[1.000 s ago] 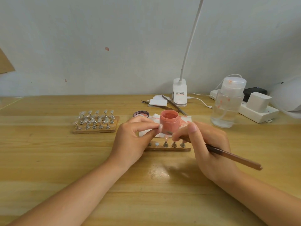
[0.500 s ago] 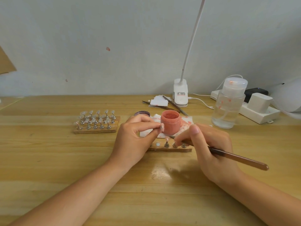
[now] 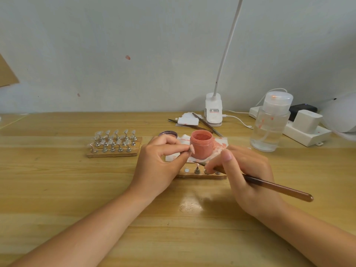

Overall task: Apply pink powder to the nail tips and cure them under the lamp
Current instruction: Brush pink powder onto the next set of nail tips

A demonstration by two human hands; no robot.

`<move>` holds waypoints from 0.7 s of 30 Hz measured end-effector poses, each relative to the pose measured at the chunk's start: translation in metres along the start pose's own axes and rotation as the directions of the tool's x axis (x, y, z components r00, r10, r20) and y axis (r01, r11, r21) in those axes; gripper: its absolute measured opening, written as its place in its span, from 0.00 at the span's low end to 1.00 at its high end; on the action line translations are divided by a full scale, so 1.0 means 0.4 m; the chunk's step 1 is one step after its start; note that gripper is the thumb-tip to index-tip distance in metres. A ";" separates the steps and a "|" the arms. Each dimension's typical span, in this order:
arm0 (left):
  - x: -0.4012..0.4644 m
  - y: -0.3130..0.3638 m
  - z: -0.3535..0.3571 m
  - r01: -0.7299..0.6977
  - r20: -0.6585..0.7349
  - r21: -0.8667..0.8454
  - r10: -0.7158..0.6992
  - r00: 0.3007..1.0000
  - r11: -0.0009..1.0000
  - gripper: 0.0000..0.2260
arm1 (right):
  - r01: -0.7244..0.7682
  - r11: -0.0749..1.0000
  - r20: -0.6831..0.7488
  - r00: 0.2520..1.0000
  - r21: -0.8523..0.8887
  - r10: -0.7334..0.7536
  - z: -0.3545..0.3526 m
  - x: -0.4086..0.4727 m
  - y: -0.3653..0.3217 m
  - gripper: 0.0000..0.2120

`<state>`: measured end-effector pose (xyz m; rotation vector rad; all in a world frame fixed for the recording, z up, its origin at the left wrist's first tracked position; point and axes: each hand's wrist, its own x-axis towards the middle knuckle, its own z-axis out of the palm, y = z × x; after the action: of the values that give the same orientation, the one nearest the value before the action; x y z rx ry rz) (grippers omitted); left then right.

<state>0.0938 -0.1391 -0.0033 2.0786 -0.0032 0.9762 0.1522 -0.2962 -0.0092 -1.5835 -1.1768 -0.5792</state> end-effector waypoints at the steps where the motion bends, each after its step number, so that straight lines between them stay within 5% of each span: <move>1: 0.000 0.000 0.000 -0.004 -0.001 0.002 0.004 1.000 1.000 0.11 | 0.012 1.000 -0.011 1.000 -0.005 -0.012 0.000 0.000 -0.001 0.25; 21: 0.000 0.000 -0.001 -0.021 0.002 0.016 0.021 1.000 1.000 0.08 | 0.101 0.987 -0.005 0.995 -0.123 -0.103 0.007 0.007 0.007 0.23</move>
<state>0.0937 -0.1389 -0.0031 2.0981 -0.0183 0.9896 0.1553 -0.2925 -0.0091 -1.6279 -1.2395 -0.7387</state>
